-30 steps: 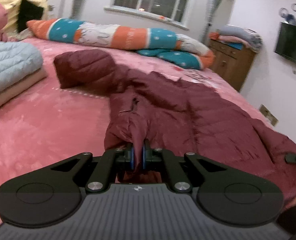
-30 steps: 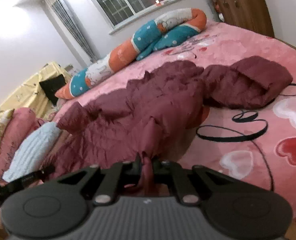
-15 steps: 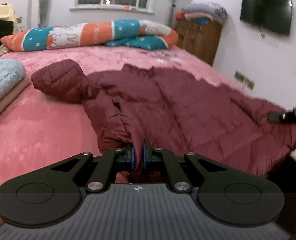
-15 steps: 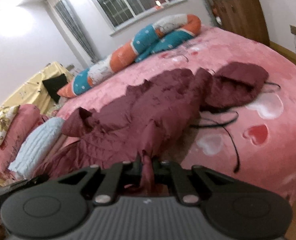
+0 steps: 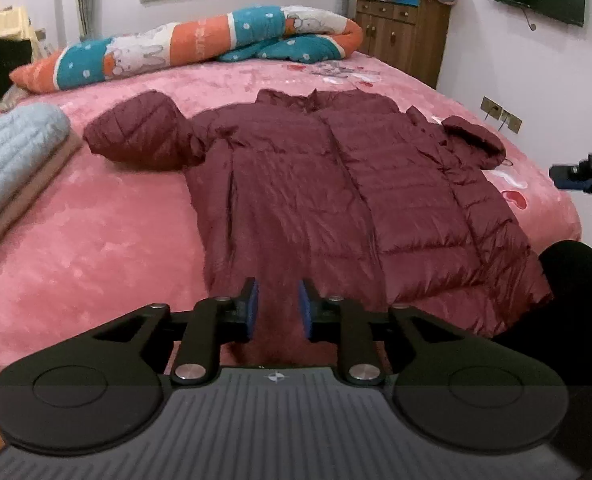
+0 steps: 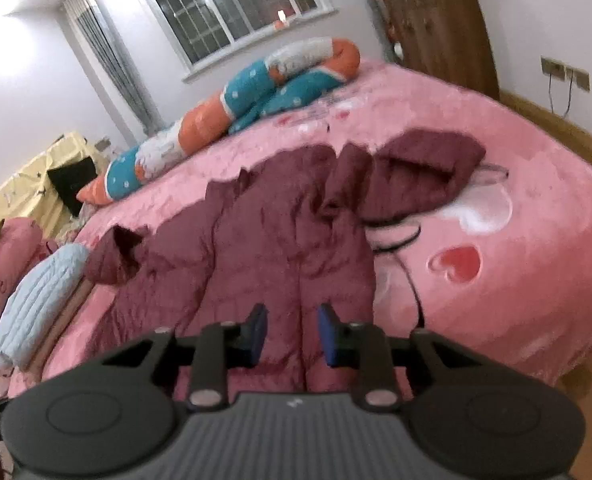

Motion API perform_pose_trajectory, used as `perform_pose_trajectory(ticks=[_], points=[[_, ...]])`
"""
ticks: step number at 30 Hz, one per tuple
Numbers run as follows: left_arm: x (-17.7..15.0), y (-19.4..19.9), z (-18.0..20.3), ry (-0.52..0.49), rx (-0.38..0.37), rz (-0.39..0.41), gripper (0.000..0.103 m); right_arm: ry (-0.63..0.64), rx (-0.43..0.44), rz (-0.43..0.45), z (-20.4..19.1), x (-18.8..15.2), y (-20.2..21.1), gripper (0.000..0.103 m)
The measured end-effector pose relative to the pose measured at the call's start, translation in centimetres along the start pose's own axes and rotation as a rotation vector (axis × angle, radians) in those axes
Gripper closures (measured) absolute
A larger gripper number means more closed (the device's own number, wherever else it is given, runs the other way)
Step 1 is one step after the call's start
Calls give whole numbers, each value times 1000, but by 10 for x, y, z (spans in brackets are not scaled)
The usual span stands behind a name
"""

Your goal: Fold large clothes

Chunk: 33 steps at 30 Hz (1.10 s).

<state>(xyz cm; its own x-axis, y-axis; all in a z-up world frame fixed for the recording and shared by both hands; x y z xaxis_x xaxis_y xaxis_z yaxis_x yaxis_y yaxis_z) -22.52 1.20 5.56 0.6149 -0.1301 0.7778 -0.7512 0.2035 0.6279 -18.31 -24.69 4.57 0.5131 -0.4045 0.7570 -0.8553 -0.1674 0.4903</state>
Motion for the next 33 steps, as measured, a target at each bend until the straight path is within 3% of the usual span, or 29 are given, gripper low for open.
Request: perform_pose_trajectory(ticks=[4,8,14,22,33], points=[[12,9,7,-11,11,37,69,14,-4,67,-3,16,1,61],[30,-2,19,-30,25,73,67,17,-13,125,-3,29,-5,39],[60,-28,47,-36,-11,125,66,50,-64,181,8,41,-26,30],[89,-78,85,-44,-62,149,65,92,-174,191,51,56,-65,30],[119,-151,118,-37,-85,136,54,173,-300,157,106,81,-127,30]])
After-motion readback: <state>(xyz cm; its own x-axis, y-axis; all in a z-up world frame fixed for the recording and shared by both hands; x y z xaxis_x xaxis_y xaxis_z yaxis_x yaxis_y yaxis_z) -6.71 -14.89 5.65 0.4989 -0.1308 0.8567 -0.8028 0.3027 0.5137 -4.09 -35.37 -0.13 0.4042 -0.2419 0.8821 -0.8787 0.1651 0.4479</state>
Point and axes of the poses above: each gripper's, at about its wrist camera, not at the fingertips, and y roughly against the way its jaws point, z to its right, x to its top, the point moved 10 cm from there along -y, roughly the way its jaws point, and after that the axes turned 3 degrees about z, right-handed, at the moved point
